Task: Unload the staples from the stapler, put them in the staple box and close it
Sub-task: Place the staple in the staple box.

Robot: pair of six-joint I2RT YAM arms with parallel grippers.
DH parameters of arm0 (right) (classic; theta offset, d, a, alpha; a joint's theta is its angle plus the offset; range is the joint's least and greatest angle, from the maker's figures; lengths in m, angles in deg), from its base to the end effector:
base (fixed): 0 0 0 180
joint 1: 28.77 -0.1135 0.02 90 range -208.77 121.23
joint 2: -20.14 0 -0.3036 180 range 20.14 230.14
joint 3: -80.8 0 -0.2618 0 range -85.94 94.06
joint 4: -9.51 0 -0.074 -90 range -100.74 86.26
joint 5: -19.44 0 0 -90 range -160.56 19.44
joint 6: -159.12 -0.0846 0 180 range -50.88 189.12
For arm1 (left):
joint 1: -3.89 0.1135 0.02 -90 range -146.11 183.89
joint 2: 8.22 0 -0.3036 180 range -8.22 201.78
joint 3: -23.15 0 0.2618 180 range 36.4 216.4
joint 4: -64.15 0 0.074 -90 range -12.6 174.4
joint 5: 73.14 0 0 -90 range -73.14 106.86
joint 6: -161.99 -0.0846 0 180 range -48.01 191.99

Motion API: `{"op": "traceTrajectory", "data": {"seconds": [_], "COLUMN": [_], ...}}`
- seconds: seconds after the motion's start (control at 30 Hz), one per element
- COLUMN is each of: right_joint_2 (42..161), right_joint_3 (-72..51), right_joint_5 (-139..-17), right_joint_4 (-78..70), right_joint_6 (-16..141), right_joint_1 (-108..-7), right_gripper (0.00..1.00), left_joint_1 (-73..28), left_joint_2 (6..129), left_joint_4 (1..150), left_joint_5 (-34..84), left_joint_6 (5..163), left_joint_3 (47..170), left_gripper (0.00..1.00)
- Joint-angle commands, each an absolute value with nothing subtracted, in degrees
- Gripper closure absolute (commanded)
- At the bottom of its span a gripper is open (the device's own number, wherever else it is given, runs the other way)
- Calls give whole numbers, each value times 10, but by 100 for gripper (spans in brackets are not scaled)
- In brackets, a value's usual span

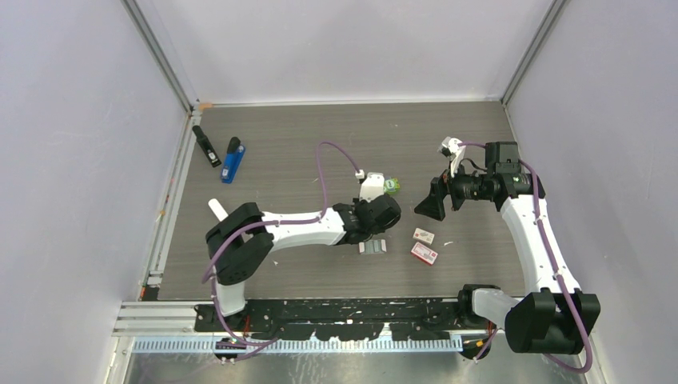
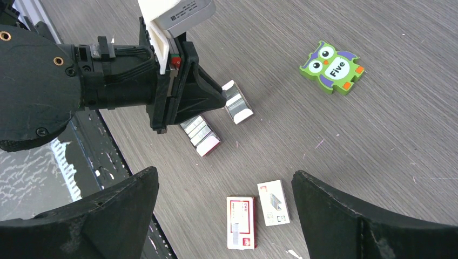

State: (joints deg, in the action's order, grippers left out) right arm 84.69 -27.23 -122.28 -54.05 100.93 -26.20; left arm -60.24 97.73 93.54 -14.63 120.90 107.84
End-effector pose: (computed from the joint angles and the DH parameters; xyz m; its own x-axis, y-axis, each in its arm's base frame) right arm 0.2223 0.0565 0.3165 -0.4893 -0.3049 -0.8171 -0.7850 0.5622 0.2603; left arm 0.2318 -0.3767 0.1975 -0.6911 -0.0477 -0.7212 0.1550 0.9648 -0.2124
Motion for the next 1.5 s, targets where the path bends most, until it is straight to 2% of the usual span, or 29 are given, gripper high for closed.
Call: {"op": "traceTrajectory", "data": {"seconds": [0.0, 0.53, 1.13, 1.47], "right_joint_2": [847, 848, 850, 853], "right_joint_3": [-249, -247, -246, -246], "right_joint_5": [-1291, -1292, -1293, -1292], "right_joint_4": [-650, -653, -656, -657], "right_joint_6": [1158, 1161, 1164, 1165], "right_joint_1": [-265, -265, -265, -265], "right_gripper": [3, 3, 3, 3], "left_joint_1": [-607, -606, -604, -591], "left_joint_2": [981, 868, 995, 1019], "left_joint_4": [927, 883, 934, 935], "left_joint_5": [-169, -108, -147, -144], "left_joint_6": [1204, 1181, 1164, 1165], "left_joint_3": [1098, 1026, 1130, 1126], "left_gripper": [99, 98, 96, 95]}}
